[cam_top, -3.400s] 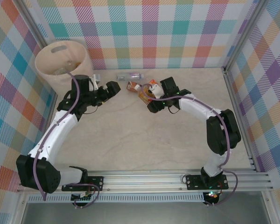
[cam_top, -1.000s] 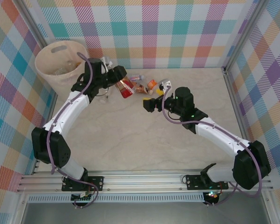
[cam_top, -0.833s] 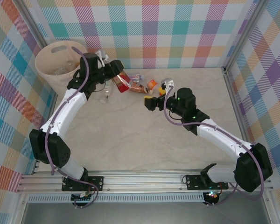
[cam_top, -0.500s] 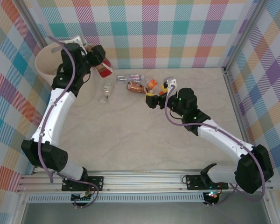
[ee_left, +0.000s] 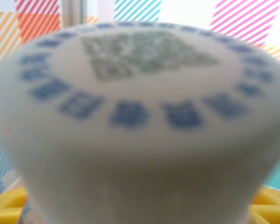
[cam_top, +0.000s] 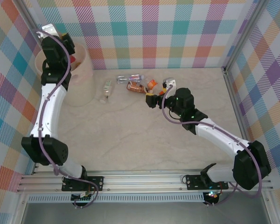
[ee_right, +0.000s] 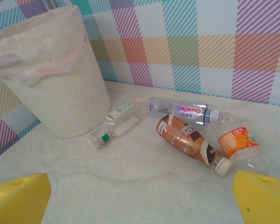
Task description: Put the plastic bottles in the bin
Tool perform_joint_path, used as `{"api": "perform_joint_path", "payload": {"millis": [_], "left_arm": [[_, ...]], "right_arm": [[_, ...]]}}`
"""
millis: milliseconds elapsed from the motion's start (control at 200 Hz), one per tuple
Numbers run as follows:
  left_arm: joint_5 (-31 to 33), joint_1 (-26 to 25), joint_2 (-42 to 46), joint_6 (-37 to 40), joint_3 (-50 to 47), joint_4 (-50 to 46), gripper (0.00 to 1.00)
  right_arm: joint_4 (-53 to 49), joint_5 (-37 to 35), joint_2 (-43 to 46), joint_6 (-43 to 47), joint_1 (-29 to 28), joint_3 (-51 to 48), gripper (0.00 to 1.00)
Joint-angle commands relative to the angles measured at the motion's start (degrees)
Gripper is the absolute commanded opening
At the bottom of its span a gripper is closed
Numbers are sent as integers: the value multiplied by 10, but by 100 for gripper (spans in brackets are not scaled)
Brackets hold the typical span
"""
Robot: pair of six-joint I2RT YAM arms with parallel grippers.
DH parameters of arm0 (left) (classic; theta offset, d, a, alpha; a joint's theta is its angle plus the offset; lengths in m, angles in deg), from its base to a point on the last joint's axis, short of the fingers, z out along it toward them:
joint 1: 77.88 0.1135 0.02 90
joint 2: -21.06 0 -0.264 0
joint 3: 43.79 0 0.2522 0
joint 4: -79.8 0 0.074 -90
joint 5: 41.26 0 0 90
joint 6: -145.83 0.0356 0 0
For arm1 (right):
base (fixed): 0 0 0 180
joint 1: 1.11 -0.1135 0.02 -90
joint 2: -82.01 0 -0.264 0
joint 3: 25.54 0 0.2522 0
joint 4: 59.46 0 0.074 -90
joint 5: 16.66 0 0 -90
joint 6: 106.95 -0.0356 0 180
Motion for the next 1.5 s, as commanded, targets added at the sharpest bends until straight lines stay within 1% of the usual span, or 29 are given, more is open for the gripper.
{"api": "perform_joint_path", "payload": {"millis": [0, 130, 240, 325, 385, 470, 535, 635, 650, 730, 915, 1185, 1310, 1420, 1495], "left_arm": [[17, 21, -40, 56, 27, 38, 65], [36, 31, -84, 106, 57, 37, 65], [65, 38, -115, 142, 69, 29, 65], [108, 39, -139, 175, 70, 33, 66], [155, 41, -157, 193, 79, 32, 66], [183, 49, -177, 187, 100, -3, 67], [199, 50, -188, 178, 111, -28, 72], [220, 51, -210, 154, 158, -89, 86], [221, 51, -213, 151, 167, -113, 88], [223, 50, -218, 131, 195, -159, 93], [147, 50, -182, 62, 200, -224, 98], [9, 44, -131, -29, 198, -286, 100], [-68, 36, -111, -56, 191, -292, 100], [-110, 26, -94, -68, 189, -293, 100], [-150, 23, -77, -79, 183, -292, 100]], "right_arm": [[-7, -7, 1, -1, 0, 16, 100], [-18, -17, 7, 2, 0, 11, 100], [-21, -28, 9, 0, 0, 5, 100], [-24, -33, 7, -1, 0, 6, 100], [-25, -37, 3, 0, 0, 8, 100], [-35, -40, 0, 4, 0, 17, 100], [-51, -43, 0, 2, 0, 25, 100], [-65, -53, 6, 2, 1, 25, 100], [-65, -56, 8, 2, 0, 23, 100], [-61, -70, 13, -1, 0, 13, 100], [-68, -108, 6, -19, 1, 13, 100], [-85, -128, -15, -81, 9, 26, 100], [-95, -123, -14, -108, 22, 22, 100], [-106, -120, -19, -123, 35, 21, 100], [-116, -95, -29, -125, 49, 28, 100]]}}
